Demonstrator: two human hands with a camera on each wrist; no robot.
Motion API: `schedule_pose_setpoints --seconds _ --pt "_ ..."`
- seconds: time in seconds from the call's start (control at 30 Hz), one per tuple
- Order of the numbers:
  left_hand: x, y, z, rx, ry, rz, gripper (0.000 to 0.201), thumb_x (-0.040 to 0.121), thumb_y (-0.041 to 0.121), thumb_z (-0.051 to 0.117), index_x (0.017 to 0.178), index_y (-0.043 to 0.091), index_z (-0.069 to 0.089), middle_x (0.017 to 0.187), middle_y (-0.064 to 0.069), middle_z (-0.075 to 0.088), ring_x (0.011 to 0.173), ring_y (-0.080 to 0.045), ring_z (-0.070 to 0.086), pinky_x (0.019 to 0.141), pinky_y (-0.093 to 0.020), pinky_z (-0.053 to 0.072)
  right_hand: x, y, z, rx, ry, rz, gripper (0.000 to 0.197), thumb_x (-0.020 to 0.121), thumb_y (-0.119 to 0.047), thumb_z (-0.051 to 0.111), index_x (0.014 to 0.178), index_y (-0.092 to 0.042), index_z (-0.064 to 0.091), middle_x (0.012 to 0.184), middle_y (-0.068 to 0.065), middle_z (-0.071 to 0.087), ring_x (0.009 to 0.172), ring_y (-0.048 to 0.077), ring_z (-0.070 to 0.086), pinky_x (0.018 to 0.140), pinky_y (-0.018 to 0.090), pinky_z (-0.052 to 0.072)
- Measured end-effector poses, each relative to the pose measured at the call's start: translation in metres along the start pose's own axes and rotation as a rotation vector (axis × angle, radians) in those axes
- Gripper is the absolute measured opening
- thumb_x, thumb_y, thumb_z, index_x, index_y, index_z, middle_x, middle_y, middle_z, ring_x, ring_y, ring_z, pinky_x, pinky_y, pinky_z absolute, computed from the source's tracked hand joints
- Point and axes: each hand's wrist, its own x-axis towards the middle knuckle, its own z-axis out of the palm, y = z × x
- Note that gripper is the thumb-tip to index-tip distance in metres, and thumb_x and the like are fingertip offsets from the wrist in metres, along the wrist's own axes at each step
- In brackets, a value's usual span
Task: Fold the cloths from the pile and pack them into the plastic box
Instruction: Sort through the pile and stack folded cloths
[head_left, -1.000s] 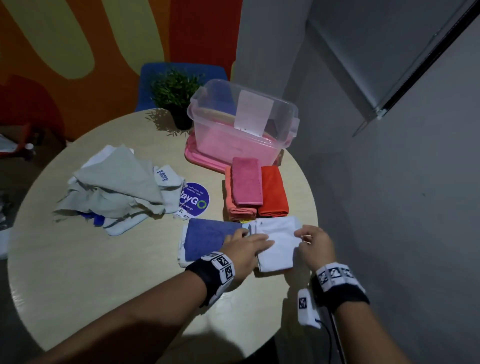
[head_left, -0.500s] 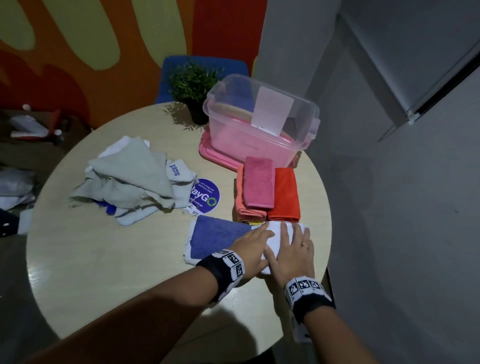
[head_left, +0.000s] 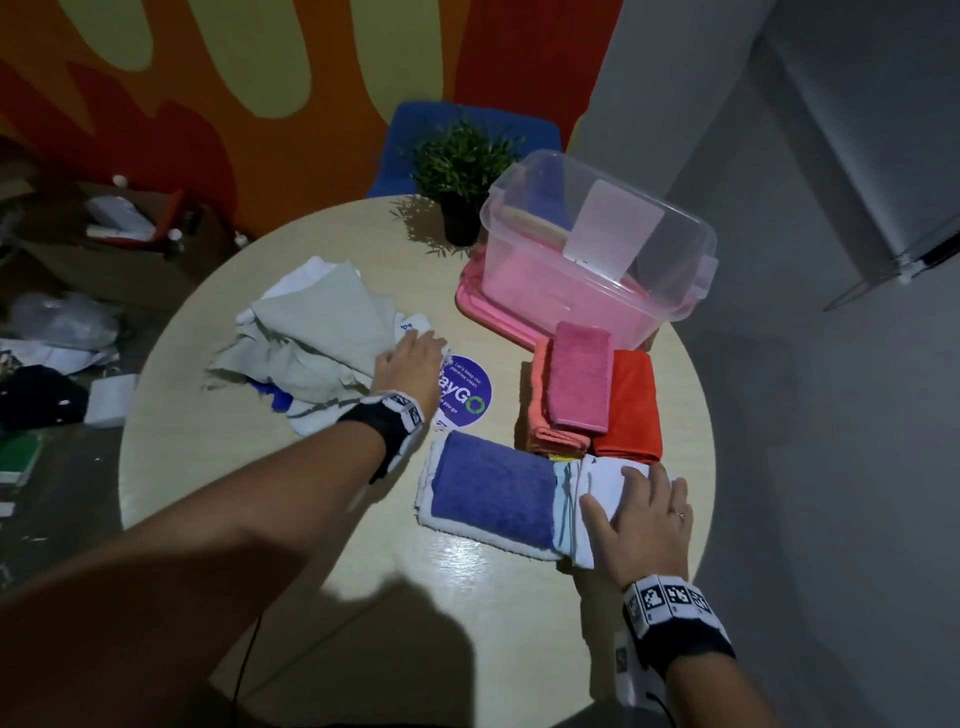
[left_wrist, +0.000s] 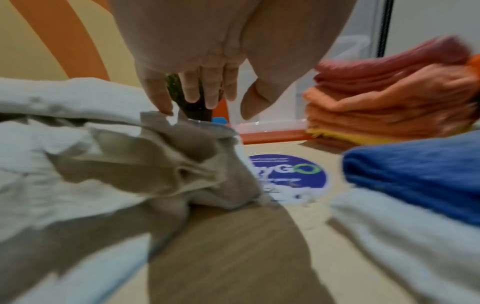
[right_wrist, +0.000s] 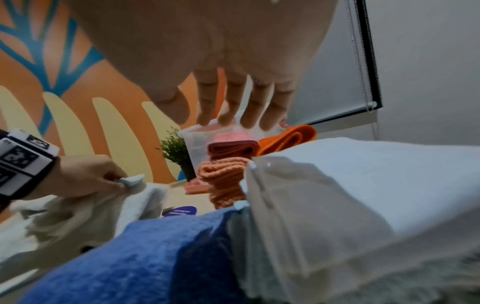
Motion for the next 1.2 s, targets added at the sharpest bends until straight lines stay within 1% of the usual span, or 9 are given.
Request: schedule_pose_setpoints --seconds 0.1,0.3,0.47,0.57,0.7,0.83,0.9,1.07,1.2 --pt "0.023 -0.020 0.001 0.260 -0.030 -0.072 0.083 0.081 0.007 0.062 0.151 0.019 0.020 0.159 -0.009 0.022 0.142 -0.029 0.026 0.103 -0.052 0.031 -0.006 -0.015 -0.018 0.081 0.219 0.045 0.043 0.087 -0.048 0.059 0.116 -0.016 0.057 0.133 0.013 0.046 0.125 0.034 0.039 0.103 0.049 0.038" --pt "0.028 -0.029 -0.004 0.378 0.007 -0.090 0.040 0.083 0.006 0.057 0.116 0.029 0.058 0.124 0.000 0.056 0.118 -0.028 0.047 0.095 -0.050 0.030 -0.012 -0.051 -0.031 0.202 0.272 -0.065 0.020 0.089 -0.031 0.062 0.104 -0.017 0.064 0.117 0.005 0.054 0.105 0.027 0.049 0.089 0.041 0.044" --pt "0.014 -0.024 -0.028 0.082 0.190 -0.059 0.020 0.086 0.011 0.049 0.096 0.027 0.056 0.090 0.003 0.064 0.096 -0.025 0.053 0.083 -0.044 0.025 -0.022 -0.081 -0.033 0.404 0.114 -0.259 0.010 0.092 -0.022 0.061 0.102 -0.020 0.062 0.104 -0.002 0.060 0.097 0.019 0.054 0.085 0.030 0.043" --pt "-0.002 -0.022 -0.056 -0.194 0.296 0.069 0.017 0.097 0.024 0.049 0.110 0.023 0.059 0.093 -0.005 0.068 0.093 -0.031 0.058 0.088 -0.042 0.031 -0.024 -0.105 -0.039 0.459 0.044 -0.328 0.015 0.094 -0.022 0.059 0.108 -0.021 0.063 0.108 -0.004 0.062 0.100 0.015 0.056 0.088 0.029 0.045" --pt "-0.029 -0.019 -0.100 -0.616 0.277 0.248 0.017 0.101 0.028 0.051 0.109 0.016 0.059 0.094 -0.008 0.069 0.086 -0.028 0.063 0.077 -0.040 0.049 -0.025 -0.140 -0.053 0.539 0.091 -0.420 0.035 0.093 -0.023 0.061 0.126 -0.024 0.053 0.126 -0.006 0.051 0.115 0.015 0.051 0.101 0.036 0.044" --pt "-0.058 -0.012 -0.129 -0.839 0.199 0.324 0.017 0.104 0.020 0.048 0.095 0.026 0.061 0.082 0.014 0.065 0.076 0.003 0.059 0.068 -0.022 0.044 -0.023 -0.168 -0.079 0.830 0.214 -0.426 0.069 0.087 -0.034 0.070 0.144 -0.024 0.032 0.148 -0.002 0.032 0.136 0.014 0.036 0.114 0.032 0.032" --pt "-0.070 -0.010 -0.135 -0.901 0.135 0.359 0.022 0.104 0.016 0.046 0.092 0.020 0.063 0.081 0.009 0.067 0.076 -0.004 0.061 0.070 -0.025 0.046 -0.023 -0.177 -0.093 1.011 0.233 -0.382 0.081 0.083 -0.039 0.074 0.147 -0.031 0.024 0.151 -0.003 0.030 0.138 0.013 0.036 0.114 0.033 0.033" --pt "-0.098 -0.011 -0.138 -0.957 0.134 0.403 0.025 0.105 0.019 0.045 0.095 0.015 0.068 0.087 -0.005 0.071 0.079 -0.014 0.065 0.074 -0.032 0.050 -0.026 -0.189 -0.108 0.958 0.281 -0.477 0.033 0.085 -0.017 0.073 0.114 -0.027 0.061 0.108 -0.004 0.067 0.099 0.010 0.064 0.091 0.041 0.054" --pt "-0.109 -0.020 -0.139 -0.959 0.185 0.339 0.032 0.104 0.033 0.044 0.092 0.011 0.063 0.084 -0.020 0.064 0.075 -0.032 0.060 0.075 -0.047 0.051 -0.038 -0.191 -0.106 0.909 0.188 -0.457 0.024 0.083 -0.014 0.073 0.099 -0.030 0.063 0.099 -0.008 0.066 0.092 0.011 0.063 0.086 0.042 0.055"
